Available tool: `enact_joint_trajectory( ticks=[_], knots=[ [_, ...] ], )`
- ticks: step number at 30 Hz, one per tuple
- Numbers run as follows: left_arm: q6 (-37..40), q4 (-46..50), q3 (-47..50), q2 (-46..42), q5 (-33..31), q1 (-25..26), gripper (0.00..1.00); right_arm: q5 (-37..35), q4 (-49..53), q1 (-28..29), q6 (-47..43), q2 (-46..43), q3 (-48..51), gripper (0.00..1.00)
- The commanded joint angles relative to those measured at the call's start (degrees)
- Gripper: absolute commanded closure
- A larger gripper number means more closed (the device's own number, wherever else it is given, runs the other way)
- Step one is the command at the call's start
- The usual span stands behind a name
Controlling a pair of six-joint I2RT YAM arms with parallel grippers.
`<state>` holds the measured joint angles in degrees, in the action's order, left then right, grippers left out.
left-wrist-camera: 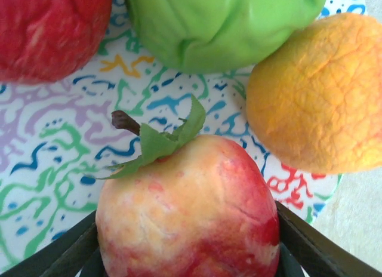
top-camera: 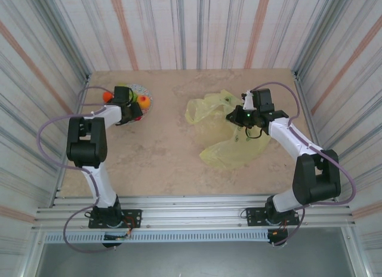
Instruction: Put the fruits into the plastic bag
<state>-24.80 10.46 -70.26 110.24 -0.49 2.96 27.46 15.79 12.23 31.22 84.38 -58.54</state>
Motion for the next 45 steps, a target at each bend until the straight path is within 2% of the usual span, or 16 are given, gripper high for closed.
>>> enact_joint_trajectory(
  ticks=[1, 6, 9, 11, 16, 21, 24, 31, 35, 37, 39, 43, 45],
  knots=[
    [-1.4, -1.0, 4.1, -6.3, 0.0, -0.5, 0.4, 0.9, -0.3, -0.5, 0.3, 0.4, 1.1, 1.0],
    [-5.4, -5.2, 12.5, -16.4, 4.2, -0.1, 0.41, 1.0, -0.2, -0.7, 0.0, 0.7, 0.8, 1.0],
    [-8.1, -7.6, 18.3, -23.2, 6.6, 2.7, 0.42, 1.6, 0.1, -1.4, -0.6, 0.9, 0.3, 1.0],
    [-8.8, -8.5, 21.8, -26.9, 6.9, 6.5, 0.42, 2.3, 0.6, -1.9, -1.0, 1.5, -0.2, 1.0],
    [-7.2, -11.6, 27.4, -32.0, 5.6, 21.2, 0.42, 4.1, 2.0, -3.0, -1.9, 2.9, -1.4, 1.0],
    [1.4, -14.6, 26.1, -29.6, 2.0, 36.0, 0.42, 5.7, 5.2, -3.5, -4.4, 4.4, -4.3, 1.0],
    [6.3, -15.2, 22.4, -25.0, 1.9, 41.1, 0.41, 6.6, 6.8, -3.7, -5.3, 5.0, -5.7, 1.0],
    [9.6, -19.7, 15.3, -15.5, 5.9, 44.7, 0.43, 8.0, 9.6, -3.5, -6.1, 4.8, -6.9, 1.0],
    [11.3, -21.4, 10.0, -9.6, 7.3, 45.4, 0.43, 12.1, 8.0, -3.3, -4.3, 4.2, -6.9, 1.0],
    [10.9, -21.4, 7.2, -6.6, 5.5, 45.4, 0.43, 14.1, 7.3, -3.3, -3.3, 3.7, -7.0, 1.0],
    [8.9, -22.8, 5.7, -4.3, 1.1, 45.3, 0.43, 15.0, 7.5, -3.3, -3.2, 2.9, -7.2, 1.0],
    [5.5, -28.8, 4.1, -1.3, -0.6, 45.0, 0.43, 15.5, 8.1, -3.4, -3.0, 0.8, -6.1, 1.0],
    [3.0, -32.2, 2.9, 0.6, -1.4, 45.1, 0.42, 17.6, 3.9, -3.4, 0.6, 0.0, -3.8, 1.0]
  ],
)
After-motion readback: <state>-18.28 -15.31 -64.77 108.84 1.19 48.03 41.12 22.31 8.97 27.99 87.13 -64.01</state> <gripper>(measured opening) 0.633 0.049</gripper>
